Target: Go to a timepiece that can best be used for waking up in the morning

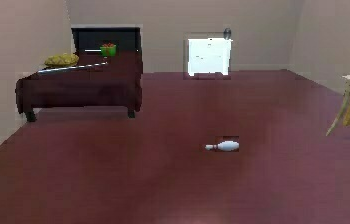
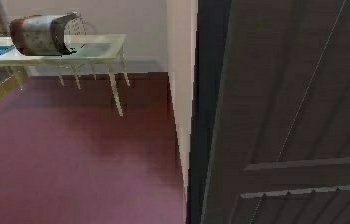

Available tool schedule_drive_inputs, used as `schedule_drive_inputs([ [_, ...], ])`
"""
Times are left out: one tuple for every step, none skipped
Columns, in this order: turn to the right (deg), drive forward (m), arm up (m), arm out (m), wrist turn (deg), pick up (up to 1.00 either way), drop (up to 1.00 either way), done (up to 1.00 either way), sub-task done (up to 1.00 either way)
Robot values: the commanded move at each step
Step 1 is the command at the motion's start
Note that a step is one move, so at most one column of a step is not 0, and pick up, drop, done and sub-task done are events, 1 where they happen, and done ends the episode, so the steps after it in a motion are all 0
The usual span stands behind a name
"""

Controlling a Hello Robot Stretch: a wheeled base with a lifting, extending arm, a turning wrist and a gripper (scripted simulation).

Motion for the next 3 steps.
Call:
schedule_drive_inputs([
  [0.0, 1.0, 0.0, 0.0, 0.0, 0.0, 0.0, 0.0, 0.0],
  [0.0, 1.0, 0.0, 0.0, 0.0, 0.0, 0.0, 0.0, 0.0],
  [6.0, 0.0, 0.0, 0.0, 0.0, 0.0, 0.0, 0.0, 0.0],
])
